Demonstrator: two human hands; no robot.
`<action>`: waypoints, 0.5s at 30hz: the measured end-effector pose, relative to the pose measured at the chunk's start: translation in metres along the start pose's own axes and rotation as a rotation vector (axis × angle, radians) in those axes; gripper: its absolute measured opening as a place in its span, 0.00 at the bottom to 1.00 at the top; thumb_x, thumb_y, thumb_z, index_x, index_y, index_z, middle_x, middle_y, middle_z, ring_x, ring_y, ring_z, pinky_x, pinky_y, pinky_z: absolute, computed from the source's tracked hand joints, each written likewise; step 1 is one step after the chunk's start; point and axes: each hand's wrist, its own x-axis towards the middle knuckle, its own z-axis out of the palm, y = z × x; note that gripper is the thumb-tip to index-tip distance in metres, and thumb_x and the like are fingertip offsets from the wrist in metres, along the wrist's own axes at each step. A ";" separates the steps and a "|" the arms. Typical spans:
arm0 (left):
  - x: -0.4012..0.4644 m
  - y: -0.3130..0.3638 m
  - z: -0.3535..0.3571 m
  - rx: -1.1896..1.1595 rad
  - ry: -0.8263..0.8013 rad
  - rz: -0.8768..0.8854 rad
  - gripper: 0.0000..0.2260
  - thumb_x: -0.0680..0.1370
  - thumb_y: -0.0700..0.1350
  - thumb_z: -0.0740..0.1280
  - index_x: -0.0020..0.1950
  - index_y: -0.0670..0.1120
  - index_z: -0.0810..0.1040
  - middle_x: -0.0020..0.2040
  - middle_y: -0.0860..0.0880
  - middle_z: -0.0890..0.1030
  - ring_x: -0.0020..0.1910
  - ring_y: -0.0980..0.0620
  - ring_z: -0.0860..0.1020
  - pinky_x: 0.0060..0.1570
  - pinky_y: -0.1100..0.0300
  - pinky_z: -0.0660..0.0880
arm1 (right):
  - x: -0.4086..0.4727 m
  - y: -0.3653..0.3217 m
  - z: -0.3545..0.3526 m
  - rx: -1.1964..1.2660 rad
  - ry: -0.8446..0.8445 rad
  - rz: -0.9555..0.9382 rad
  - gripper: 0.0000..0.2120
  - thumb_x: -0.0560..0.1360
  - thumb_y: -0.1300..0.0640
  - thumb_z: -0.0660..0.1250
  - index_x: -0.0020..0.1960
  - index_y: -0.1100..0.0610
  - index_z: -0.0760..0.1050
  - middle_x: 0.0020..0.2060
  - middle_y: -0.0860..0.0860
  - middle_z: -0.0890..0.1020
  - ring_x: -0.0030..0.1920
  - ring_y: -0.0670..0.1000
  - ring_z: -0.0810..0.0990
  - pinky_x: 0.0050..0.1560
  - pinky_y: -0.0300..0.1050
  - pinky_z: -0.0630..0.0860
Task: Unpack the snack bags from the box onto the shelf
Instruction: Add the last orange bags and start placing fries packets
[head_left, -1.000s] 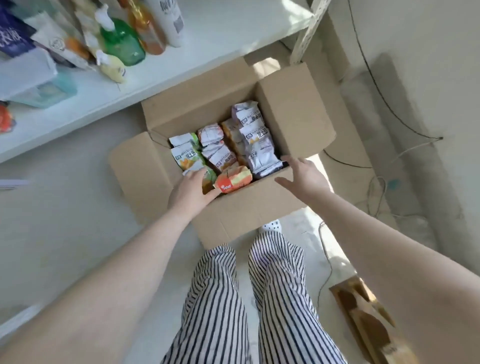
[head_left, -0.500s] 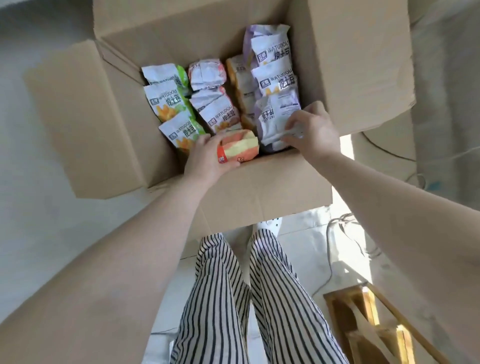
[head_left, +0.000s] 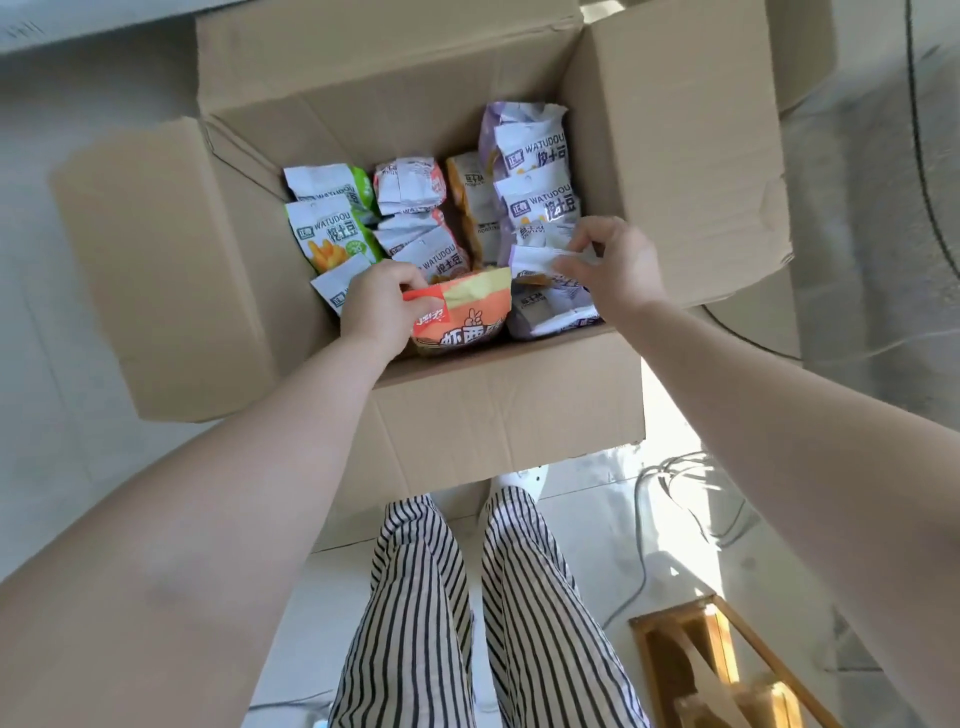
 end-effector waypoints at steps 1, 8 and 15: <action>-0.001 0.003 -0.004 -0.068 -0.016 -0.002 0.09 0.72 0.41 0.75 0.37 0.45 0.76 0.56 0.49 0.81 0.52 0.54 0.76 0.50 0.62 0.68 | -0.001 -0.003 -0.002 0.028 0.000 0.013 0.07 0.72 0.57 0.73 0.41 0.56 0.75 0.52 0.55 0.82 0.54 0.58 0.78 0.41 0.43 0.65; -0.026 0.034 -0.061 -0.371 -0.075 -0.028 0.12 0.75 0.38 0.71 0.36 0.47 0.71 0.39 0.48 0.82 0.36 0.59 0.79 0.33 0.71 0.72 | -0.033 -0.046 -0.040 0.091 0.051 0.017 0.07 0.75 0.56 0.69 0.43 0.58 0.72 0.34 0.49 0.75 0.35 0.49 0.71 0.36 0.45 0.65; -0.108 0.090 -0.179 -0.399 -0.034 -0.025 0.13 0.75 0.37 0.70 0.36 0.48 0.70 0.39 0.45 0.79 0.35 0.52 0.75 0.35 0.62 0.68 | -0.121 -0.135 -0.120 0.090 0.053 0.024 0.11 0.76 0.55 0.69 0.38 0.52 0.69 0.35 0.51 0.78 0.34 0.50 0.74 0.31 0.41 0.67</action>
